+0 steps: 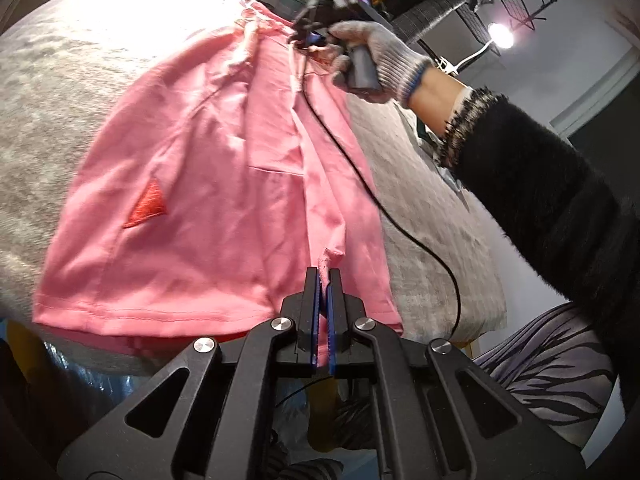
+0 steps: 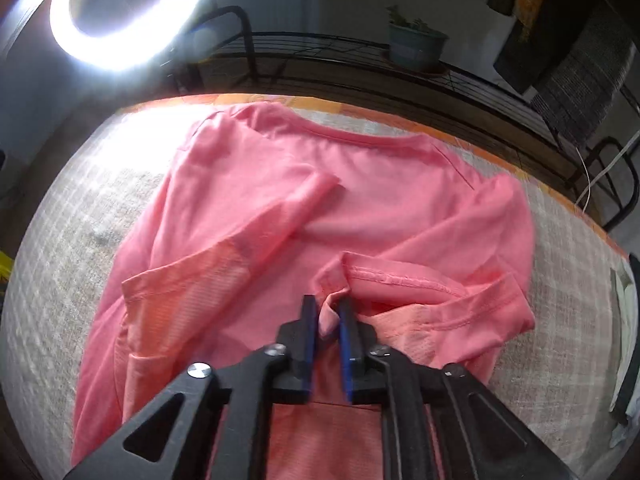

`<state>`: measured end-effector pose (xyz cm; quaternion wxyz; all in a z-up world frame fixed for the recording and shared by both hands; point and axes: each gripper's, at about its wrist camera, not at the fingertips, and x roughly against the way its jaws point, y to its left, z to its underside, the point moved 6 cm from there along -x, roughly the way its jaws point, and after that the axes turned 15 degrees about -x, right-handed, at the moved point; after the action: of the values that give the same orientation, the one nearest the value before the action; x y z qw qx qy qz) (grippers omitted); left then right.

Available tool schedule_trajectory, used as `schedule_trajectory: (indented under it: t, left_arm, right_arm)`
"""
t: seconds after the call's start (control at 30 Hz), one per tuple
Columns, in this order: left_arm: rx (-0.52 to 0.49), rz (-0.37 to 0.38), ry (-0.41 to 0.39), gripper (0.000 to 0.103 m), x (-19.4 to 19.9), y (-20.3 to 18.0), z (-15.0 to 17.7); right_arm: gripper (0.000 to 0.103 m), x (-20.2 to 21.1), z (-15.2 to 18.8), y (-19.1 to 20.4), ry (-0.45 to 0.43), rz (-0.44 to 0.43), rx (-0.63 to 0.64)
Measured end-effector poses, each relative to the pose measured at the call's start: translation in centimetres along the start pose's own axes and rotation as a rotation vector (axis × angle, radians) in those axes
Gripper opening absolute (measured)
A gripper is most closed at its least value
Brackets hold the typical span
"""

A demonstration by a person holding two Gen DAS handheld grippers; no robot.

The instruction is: Fold small clothes

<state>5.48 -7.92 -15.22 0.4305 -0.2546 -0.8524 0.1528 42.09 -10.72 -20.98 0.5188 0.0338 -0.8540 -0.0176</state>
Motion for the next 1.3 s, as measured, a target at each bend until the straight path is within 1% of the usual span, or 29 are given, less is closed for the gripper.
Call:
schedule_trajectory:
  t: [0.07, 0.13, 0.2, 0.23, 0.27, 0.33, 0.4, 0.43, 0.5, 0.53, 0.6, 0.67, 0.7, 0.77, 0.83, 0.9, 0.97, 1.0, 1.03, 1.1, 1.13, 1.17, 1.2, 1.23, 1.27, 1.3]
  left_arm:
    - [0.025, -0.011, -0.006, 0.001, 0.4, 0.8, 0.0]
    - [0.023, 0.001, 0.02, 0.001, 0.2, 0.9, 0.3]
    - [0.015, -0.025, 0.024, 0.001, 0.3, 1.1, 0.4]
    - [0.02, -0.031, 0.015, 0.001, 0.6, 1.2, 0.3]
    - [0.024, -0.04, 0.014, 0.001, 0.8, 1.3, 0.2]
    - [0.016, -0.06, 0.004, 0.001, 1.7, 1.5, -0.2]
    - [-0.015, -0.07, -0.014, 0.001, 2.5, 1.3, -0.8]
    - [-0.035, -0.074, -0.027, 0.001, 3.0, 1.1, -1.3]
    - [-0.073, -0.077, -0.036, 0.001, 3.4, 0.7, -2.4]
    - [-0.089, -0.063, -0.035, 0.001, 3.5, 0.4, -3.0]
    - [-0.128, -0.021, -0.022, 0.001, 3.5, -0.1, -4.2]
    - [-0.171, -0.012, 0.015, 0.014, 3.7, -0.3, -4.6]
    - [-0.173, -0.01, 0.02, 0.016, 3.9, -0.2, -4.4]
    - [-0.18, -0.019, 0.046, 0.017, 4.3, 0.3, -3.4]
    - [-0.186, -0.042, 0.074, 0.017, 4.4, 1.0, -2.2]
    - [-0.183, -0.048, 0.096, 0.017, 4.6, 1.6, -1.3]
    - [-0.193, -0.066, 0.11, 0.017, 4.6, 2.3, -1.9]
    - [-0.207, -0.072, 0.105, 0.017, 4.7, 2.4, -2.6]
    - [-0.222, -0.082, 0.095, 0.017, 4.9, 2.7, -3.2]
    - [-0.258, -0.112, 0.057, 0.017, 5.9, 3.0, -4.8]
    - [-0.271, -0.132, 0.03, 0.017, 6.3, 3.4, -5.9]
    - [-0.277, -0.149, 0.001, 0.017, 6.7, 3.9, -6.9]
    - [-0.277, -0.164, -0.028, 0.017, 7.2, 4.4, -7.7]
    - [-0.27, -0.179, -0.061, 0.017, 7.7, 5.0, -8.4]
    - [-0.256, -0.192, -0.091, 0.017, 8.0, 5.6, -9.0]
    - [-0.24, -0.197, -0.105, 0.017, 8.0, 6.2, -9.3]
  right_arm:
    - [0.012, 0.2, -0.2, -0.9, 0.0, -0.018, -0.034]
    - [0.015, 0.4, -0.4, -1.7, -0.003, -0.029, -0.065]
    - [0.023, 0.5, -0.6, -2.2, -0.001, -0.051, -0.093]
    - [0.034, 0.7, -0.7, -2.3, 0.004, -0.067, -0.106]
    - [0.039, 1.1, -0.7, -2.4, 0.01, -0.084, -0.113]
    - [0.039, 2.4, -1.0, -2.3, 0.003, -0.137, -0.104]
    - [0.04, 4.2, -1.5, -2.6, -0.021, -0.212, -0.102]
    - [0.041, 5.4, -1.8, -3.1, -0.038, -0.263, -0.114]
    - [0.042, 6.9, -2.6, -4.7, -0.074, -0.295, -0.154]
    - [0.044, 7.5, -3.0, -5.8, -0.09, -0.309, -0.19]
    - [0.044, 8.1, -3.5, -8.1, -0.109, -0.312, -0.256]
    - [0.046, 7.9, -3.7, -10.2, -0.112, -0.306, -0.317]
    - [0.046, 7.5, -3.7, -11.2, -0.107, -0.3, -0.338]
    - [0.046, 6.4, -3.8, -12.5, -0.09, -0.286, -0.364]
    - [0.046, 5.2, -3.8, -13.0, -0.077, -0.282, -0.377]
    - [0.046, 4.0, -3.9, -13.4, -0.053, -0.263, -0.397]
    - [0.051, 2.8, -4.1, -13.7, -0.043, -0.248, -0.415]
    - [0.051, 2.3, -4.2, -13.7, -0.038, -0.249, -0.418]
    - [0.051, 1.9, -4.2, -13.7, -0.03, -0.246, -0.417]
    - [0.033, 1.4, -4.3, -13.5, -0.021, -0.241, -0.394]
    - [0.011, 1.3, -4.2, -13.4, -0.01, -0.244, -0.376]
    - [0.0, 1.3, -4.3, -13.2, -0.007, -0.236, -0.364]
    - [0.0, 1.4, -4.4, -13.2, -0.011, -0.228, -0.357]
    - [0.0, 1.7, -4.6, -13.1, -0.022, -0.242, -0.352]
    - [0.0, 2.0, -4.8, -13.0, -0.028, -0.267, -0.353]
    - [0.0, 2.6, -5.3, -12.6, -0.035, -0.293, -0.351]
